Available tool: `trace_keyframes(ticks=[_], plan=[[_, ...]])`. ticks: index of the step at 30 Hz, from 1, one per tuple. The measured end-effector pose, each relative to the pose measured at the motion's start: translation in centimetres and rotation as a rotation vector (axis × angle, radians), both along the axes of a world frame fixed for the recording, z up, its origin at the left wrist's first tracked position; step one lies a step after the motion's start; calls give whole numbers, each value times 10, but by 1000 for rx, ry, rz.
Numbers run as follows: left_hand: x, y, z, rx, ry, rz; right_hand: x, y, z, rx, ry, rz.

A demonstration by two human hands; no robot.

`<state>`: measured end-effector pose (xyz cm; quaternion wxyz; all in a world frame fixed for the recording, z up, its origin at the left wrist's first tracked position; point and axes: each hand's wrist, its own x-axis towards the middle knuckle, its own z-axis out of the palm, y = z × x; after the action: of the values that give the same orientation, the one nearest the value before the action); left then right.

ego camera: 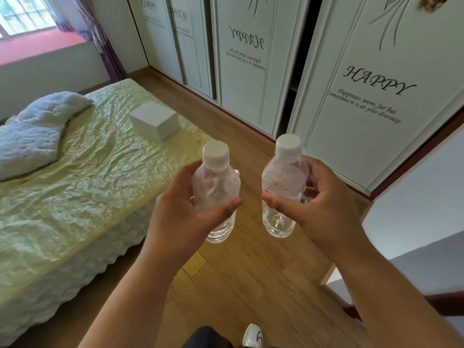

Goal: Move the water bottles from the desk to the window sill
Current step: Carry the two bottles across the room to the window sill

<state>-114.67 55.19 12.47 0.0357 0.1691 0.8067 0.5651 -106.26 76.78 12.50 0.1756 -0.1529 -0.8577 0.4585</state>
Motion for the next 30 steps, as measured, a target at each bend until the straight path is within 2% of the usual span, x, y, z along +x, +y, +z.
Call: trace_keyframes(ticks=[11, 19, 30], plan=[[-73, 44, -8, -29, -9, -64, -64, 37, -3, -10, -35, -40], [-178, 63, -4, -32, 9, -173, -144, 44, 0, 37, -29, -173], [-300, 68, -4, -10, 40, -233, -243, 37, 1, 43, -12, -227]])
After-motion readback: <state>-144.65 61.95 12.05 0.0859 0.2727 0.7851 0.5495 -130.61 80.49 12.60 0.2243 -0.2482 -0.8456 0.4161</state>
